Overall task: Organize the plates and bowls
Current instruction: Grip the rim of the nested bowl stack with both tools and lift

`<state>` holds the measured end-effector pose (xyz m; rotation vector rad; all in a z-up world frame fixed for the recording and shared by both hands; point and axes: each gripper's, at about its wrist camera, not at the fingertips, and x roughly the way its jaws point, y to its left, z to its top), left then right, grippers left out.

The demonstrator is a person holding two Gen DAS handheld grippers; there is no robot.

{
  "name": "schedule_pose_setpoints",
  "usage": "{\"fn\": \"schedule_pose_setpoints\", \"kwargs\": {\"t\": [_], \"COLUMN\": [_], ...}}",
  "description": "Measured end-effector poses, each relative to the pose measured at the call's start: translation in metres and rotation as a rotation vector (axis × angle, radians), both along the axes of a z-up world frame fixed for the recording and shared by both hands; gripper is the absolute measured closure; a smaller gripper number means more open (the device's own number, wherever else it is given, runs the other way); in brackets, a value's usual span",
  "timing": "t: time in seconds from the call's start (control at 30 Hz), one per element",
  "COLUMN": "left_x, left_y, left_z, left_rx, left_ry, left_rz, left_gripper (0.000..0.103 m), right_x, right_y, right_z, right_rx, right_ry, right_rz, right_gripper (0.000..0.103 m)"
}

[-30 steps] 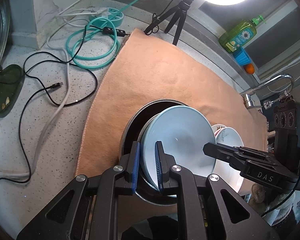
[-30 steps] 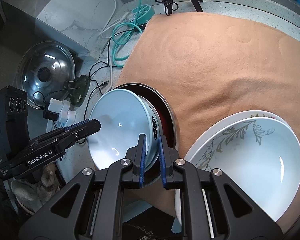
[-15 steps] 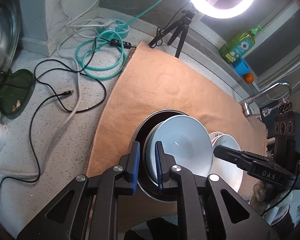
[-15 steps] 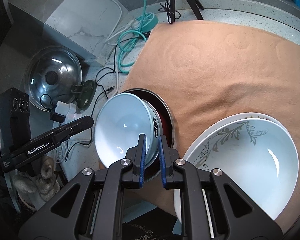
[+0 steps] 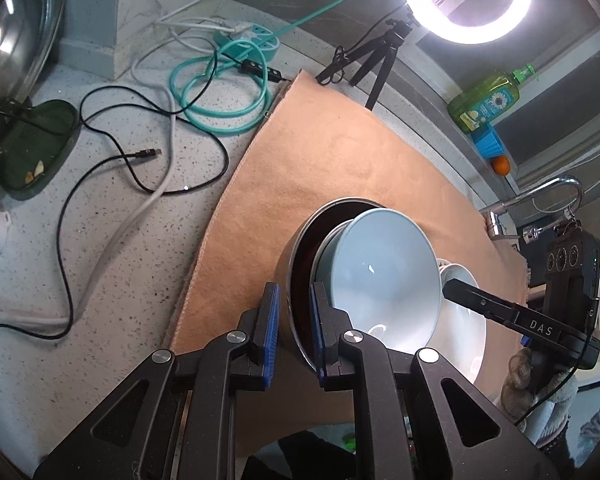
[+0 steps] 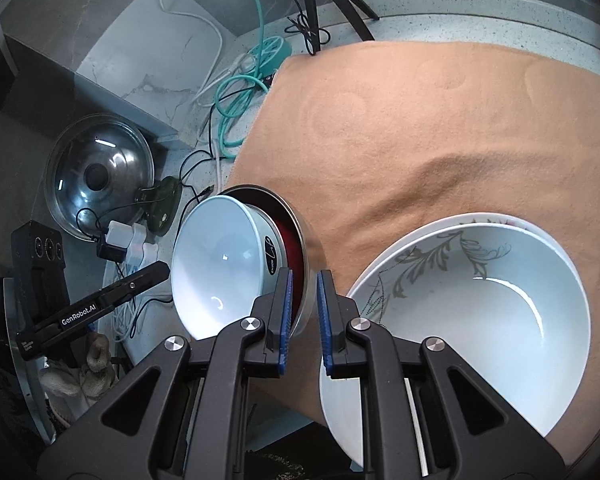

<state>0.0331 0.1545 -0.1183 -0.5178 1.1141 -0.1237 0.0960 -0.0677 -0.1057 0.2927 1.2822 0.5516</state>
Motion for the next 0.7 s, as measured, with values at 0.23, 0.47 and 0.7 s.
{"fn": "schedule_pose_setpoints", "kwargs": {"t": [0.23,0.47,0.7], "left_x": [0.001,0.005,0.007], "left_y": [0.001,-0.001,-0.003], "left_z": [-0.007,-0.020,-0.025], "left_rx": [-0.009,-0.026,-0.033], "left_ry": [0.013,0.041,0.053], "left_rz": [0.003,-0.003,-0.003], "left_gripper": [0.090,0.091,0.091], "right_x": [0.000,0.002,0.004], "right_y": [0.004,0.008,0.006], "right_z": [-0.012,-0.020,-0.025], "right_rx": [0.011,0.008,0.009], "right_ry": [0.030,0.048,0.065], "right_rz": [0.003,0.003,-0.002], "right_gripper": [0.090,0.090,0.091]}}
